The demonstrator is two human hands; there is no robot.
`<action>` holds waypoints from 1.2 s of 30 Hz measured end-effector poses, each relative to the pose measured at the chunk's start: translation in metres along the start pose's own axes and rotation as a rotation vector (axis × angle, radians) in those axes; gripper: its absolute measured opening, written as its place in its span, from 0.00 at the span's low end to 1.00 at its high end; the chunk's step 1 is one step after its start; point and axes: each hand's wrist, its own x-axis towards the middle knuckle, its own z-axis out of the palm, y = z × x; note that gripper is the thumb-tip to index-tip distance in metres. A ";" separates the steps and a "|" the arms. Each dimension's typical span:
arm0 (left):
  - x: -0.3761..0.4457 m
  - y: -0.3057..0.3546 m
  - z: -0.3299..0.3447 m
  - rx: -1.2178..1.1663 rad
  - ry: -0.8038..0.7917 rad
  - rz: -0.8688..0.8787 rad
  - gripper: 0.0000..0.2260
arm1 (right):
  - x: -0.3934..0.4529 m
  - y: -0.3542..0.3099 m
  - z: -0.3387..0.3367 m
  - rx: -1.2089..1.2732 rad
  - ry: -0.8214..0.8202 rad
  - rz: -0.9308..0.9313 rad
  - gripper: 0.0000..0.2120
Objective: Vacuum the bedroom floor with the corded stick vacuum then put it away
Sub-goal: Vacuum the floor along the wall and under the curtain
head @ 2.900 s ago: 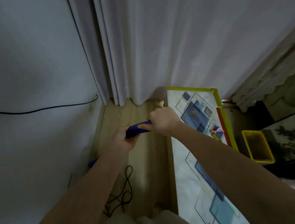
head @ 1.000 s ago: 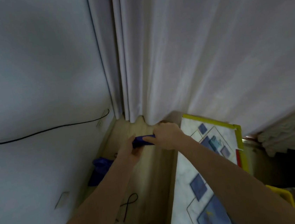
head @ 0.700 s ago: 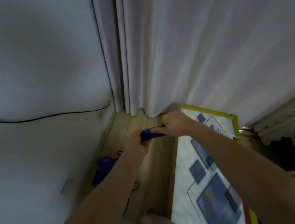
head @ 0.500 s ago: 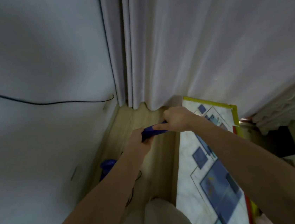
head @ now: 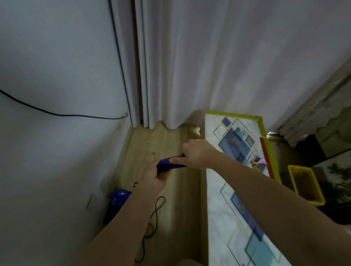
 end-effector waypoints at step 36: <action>-0.027 -0.046 0.011 -0.011 0.014 -0.078 0.19 | -0.051 0.029 0.017 -0.019 0.052 0.022 0.30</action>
